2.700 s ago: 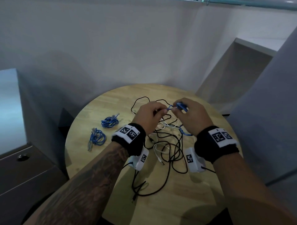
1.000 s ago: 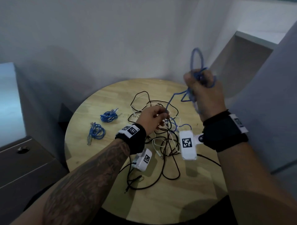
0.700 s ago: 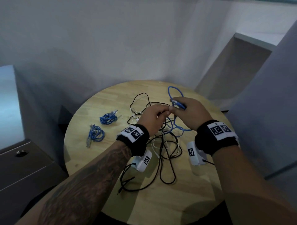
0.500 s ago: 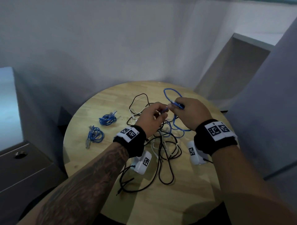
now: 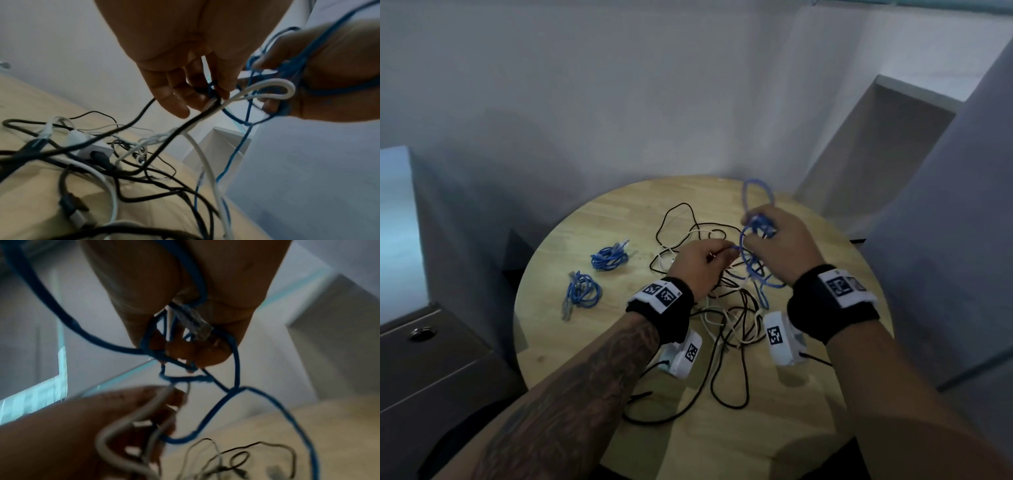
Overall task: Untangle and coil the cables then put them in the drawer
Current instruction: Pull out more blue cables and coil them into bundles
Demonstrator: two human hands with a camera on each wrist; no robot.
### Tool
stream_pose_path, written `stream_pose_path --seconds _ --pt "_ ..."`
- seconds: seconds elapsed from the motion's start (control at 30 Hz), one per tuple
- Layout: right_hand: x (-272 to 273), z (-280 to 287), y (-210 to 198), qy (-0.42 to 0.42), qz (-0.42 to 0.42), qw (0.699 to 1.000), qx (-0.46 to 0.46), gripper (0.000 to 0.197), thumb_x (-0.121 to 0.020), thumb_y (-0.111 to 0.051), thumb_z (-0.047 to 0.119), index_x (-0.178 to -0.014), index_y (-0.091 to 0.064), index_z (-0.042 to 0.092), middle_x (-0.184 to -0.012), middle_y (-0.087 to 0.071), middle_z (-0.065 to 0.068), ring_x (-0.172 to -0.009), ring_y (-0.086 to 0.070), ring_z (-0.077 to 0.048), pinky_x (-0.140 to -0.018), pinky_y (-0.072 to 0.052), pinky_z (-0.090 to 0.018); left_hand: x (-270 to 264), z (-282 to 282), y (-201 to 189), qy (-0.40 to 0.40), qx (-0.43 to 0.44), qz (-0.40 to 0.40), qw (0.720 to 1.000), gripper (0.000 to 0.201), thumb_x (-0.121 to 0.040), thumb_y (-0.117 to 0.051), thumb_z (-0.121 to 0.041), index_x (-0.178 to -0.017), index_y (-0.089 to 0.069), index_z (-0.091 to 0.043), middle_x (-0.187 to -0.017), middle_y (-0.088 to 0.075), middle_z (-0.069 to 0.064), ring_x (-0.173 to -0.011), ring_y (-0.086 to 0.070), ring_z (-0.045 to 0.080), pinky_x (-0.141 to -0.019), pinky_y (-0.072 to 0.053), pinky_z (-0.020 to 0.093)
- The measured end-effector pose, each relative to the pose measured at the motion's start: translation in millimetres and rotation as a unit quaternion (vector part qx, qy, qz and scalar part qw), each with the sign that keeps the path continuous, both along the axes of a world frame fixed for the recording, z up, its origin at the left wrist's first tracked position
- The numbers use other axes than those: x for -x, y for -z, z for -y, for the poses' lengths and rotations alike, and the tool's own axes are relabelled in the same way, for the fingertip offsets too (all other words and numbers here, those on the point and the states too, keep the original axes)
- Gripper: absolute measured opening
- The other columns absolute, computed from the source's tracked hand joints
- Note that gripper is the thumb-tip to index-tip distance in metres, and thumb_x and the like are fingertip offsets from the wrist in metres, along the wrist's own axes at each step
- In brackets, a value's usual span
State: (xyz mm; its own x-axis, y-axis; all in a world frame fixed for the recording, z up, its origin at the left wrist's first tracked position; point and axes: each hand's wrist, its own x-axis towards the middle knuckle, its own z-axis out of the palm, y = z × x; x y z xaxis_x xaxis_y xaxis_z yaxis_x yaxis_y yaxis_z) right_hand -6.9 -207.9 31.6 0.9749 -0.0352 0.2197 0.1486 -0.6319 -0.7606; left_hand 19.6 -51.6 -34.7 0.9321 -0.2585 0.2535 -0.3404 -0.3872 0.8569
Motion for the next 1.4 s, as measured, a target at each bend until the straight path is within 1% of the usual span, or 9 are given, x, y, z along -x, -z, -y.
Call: stream_pose_path --seconds 0.13,0.33,0.57,0.7,0.83,1.0,1.13,1.23,1.4 --pt "4 -5 2 -0.070 -0.050 0.985 0.151 0.011 -0.091 -0.062 0.034 -0.082 -0.068 0.034 -0.083 -0.067 0.006 -0.077 -0.060 -0.018 -0.069 -0.047 -0.032 -1 -3 1 -0.023 0.005 0.009 1.000 0.019 -0.095 -0.057 -0.020 -0.084 -0.072 -0.016 -0.068 -0.065 0.000 -0.060 -0.057 0.015 -0.061 -0.047 0.029" --pt "2 2 -1 -0.034 -0.076 0.969 0.232 0.010 -0.090 -0.065 0.029 -0.081 -0.066 0.023 -0.078 -0.063 -0.002 -0.075 -0.060 -0.024 -0.064 -0.046 -0.032 2 -2 -2 -0.018 0.018 0.008 1.000 0.017 -0.094 -0.063 -0.026 -0.100 -0.076 -0.018 -0.076 -0.070 -0.007 -0.067 -0.068 0.017 -0.067 -0.057 0.034" --pt "7 6 -15 0.042 0.018 0.992 -0.117 0.027 -0.094 -0.063 0.029 -0.088 -0.065 0.002 -0.082 -0.053 -0.026 -0.070 -0.046 -0.020 -0.065 -0.041 -0.031 4 -2 13 0.009 0.006 -0.031 0.999 0.019 -0.088 -0.069 -0.034 -0.105 -0.061 -0.035 -0.095 -0.062 -0.011 -0.072 -0.064 0.016 -0.070 -0.058 0.036" --pt "8 -1 -15 0.047 0.018 0.983 -0.177 0.028 -0.094 -0.061 0.029 -0.086 -0.061 0.002 -0.075 -0.045 -0.014 -0.067 -0.042 -0.019 -0.063 -0.040 -0.034 2 3 14 -0.010 -0.034 -0.017 0.999 0.018 -0.087 -0.063 -0.046 -0.103 -0.058 -0.039 -0.086 -0.060 -0.010 -0.069 -0.062 0.015 -0.068 -0.056 0.036" --pt "2 5 -27 0.066 0.029 0.914 -0.400 0.022 -0.087 -0.064 0.020 -0.069 -0.053 0.017 -0.062 -0.048 0.001 -0.056 -0.044 -0.013 -0.053 -0.038 -0.027 6 3 18 0.019 -0.164 -0.017 0.986 0.028 -0.093 -0.056 -0.046 -0.111 -0.066 -0.028 -0.099 -0.058 0.000 -0.085 -0.058 0.017 -0.079 -0.050 0.033" --pt "6 16 -30 0.074 0.037 0.890 -0.448 0.023 -0.093 -0.061 0.017 -0.070 -0.056 0.017 -0.063 -0.052 0.002 -0.055 -0.050 -0.013 -0.053 -0.043 -0.028 5 2 25 0.046 -0.198 -0.040 0.978 0.040 -0.095 -0.055 -0.043 -0.130 -0.057 -0.024 -0.123 -0.052 0.003 -0.106 -0.056 0.021 -0.092 -0.046 0.032" --pt "5 18 -37 0.022 0.054 0.846 -0.530 0.021 -0.098 -0.058 0.019 -0.077 -0.057 0.015 -0.070 -0.054 0.000 -0.060 -0.052 -0.015 -0.057 -0.047 -0.030 5 1 24 0.031 -0.198 -0.036 0.979 0.037 -0.091 -0.060 -0.046 -0.120 -0.066 -0.025 -0.114 -0.059 -0.001 -0.102 -0.060 0.017 -0.081 -0.045 0.028" --pt "5 13 -31 -0.007 0.031 0.873 -0.487 0.022 -0.098 -0.057 0.018 -0.077 -0.054 0.016 -0.072 -0.052 -0.002 -0.064 -0.050 -0.016 -0.061 -0.047 -0.031 8 5 20 0.005 -0.180 0.004 0.984 0.040 -0.082 -0.067 -0.055 -0.115 -0.068 -0.033 -0.111 -0.052 -0.009 -0.095 -0.057 0.009 -0.080 -0.046 0.027" --pt "4 10 -20 0.015 0.021 0.918 -0.395 0.014 -0.095 -0.063 0.017 -0.086 -0.054 0.011 -0.075 -0.045 -0.008 -0.072 -0.047 -0.024 -0.070 -0.047 -0.038 5 11 10 0.032 -0.045 0.015 0.998 0.014 -0.090 -0.066 -0.031 -0.099 -0.074 -0.024 -0.101 -0.057 -0.007 -0.080 -0.056 0.004 -0.076 -0.049 0.026"
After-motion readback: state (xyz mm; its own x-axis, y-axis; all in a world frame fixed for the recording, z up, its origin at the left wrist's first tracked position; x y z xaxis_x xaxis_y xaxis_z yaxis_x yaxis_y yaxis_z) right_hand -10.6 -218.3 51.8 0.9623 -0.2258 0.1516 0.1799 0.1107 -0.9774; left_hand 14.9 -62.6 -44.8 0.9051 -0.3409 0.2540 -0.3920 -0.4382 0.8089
